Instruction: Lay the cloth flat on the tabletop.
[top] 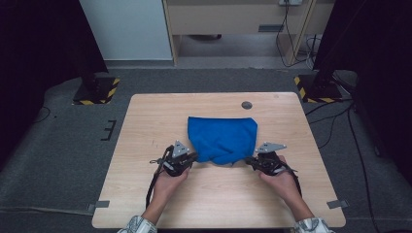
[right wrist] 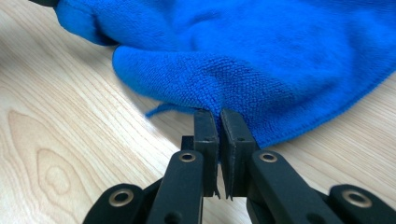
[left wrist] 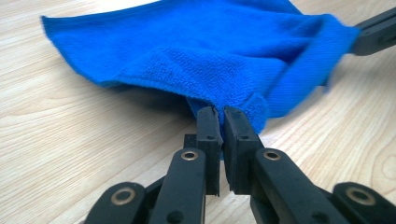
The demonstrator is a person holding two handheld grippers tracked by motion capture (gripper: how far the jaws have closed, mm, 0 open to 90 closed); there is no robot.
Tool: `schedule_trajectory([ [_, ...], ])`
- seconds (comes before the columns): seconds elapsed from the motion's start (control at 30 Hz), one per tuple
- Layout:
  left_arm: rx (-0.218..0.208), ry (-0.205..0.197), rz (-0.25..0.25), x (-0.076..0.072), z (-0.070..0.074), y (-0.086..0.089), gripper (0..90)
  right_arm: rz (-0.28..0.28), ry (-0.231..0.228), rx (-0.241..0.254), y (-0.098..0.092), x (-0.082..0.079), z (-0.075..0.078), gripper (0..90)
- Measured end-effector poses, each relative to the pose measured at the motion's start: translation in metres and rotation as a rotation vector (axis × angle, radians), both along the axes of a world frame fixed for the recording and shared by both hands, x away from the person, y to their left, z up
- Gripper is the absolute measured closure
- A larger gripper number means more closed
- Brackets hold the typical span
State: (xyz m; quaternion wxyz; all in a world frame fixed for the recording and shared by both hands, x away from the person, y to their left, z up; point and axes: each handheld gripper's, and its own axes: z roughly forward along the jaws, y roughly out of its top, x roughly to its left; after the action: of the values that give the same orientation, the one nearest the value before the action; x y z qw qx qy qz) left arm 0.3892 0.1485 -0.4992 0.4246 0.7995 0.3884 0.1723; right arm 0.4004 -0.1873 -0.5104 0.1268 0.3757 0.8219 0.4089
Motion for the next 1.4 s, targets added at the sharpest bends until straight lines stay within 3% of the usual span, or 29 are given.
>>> schedule_trajectory([
  [0.3, -0.012, -0.013, 0.019, 0.002, 0.003, 0.008, 86.3, -0.006, 0.036, 0.031, -0.026, 0.000, 0.004, 85.1],
  [0.43, -0.012, -0.005, 0.011, 0.000, 0.002, 0.007, 86.4, -0.006, 0.023, 0.000, -0.030, -0.005, 0.004, 84.5],
  [0.63, 0.025, 0.023, -0.002, 0.002, -0.006, 0.001, 84.6, 0.004, 0.031, -0.047, -0.028, -0.007, 0.000, 67.6],
  [0.8, 0.045, 0.032, -0.011, 0.002, -0.009, 0.001, 84.5, 0.026, 0.011, -0.042, -0.022, -0.014, 0.000, 49.3],
  [0.9, 0.046, 0.029, -0.011, 0.001, -0.009, 0.000, 84.7, 0.040, -0.016, -0.024, -0.017, -0.016, 0.001, 46.8],
  [1.1, 0.035, 0.017, -0.007, 0.001, -0.009, 0.000, 84.5, 0.018, -0.055, -0.036, -0.003, -0.008, -0.003, 52.0],
  [1.27, 0.015, 0.008, 0.001, 0.001, -0.007, 0.002, 85.5, 0.021, -0.066, -0.045, 0.001, -0.005, -0.003, 77.9],
  [1.4, 0.000, -0.002, 0.001, -0.002, -0.003, 0.002, 86.1, 0.022, -0.066, -0.005, -0.002, -0.006, 0.004, 86.4],
])
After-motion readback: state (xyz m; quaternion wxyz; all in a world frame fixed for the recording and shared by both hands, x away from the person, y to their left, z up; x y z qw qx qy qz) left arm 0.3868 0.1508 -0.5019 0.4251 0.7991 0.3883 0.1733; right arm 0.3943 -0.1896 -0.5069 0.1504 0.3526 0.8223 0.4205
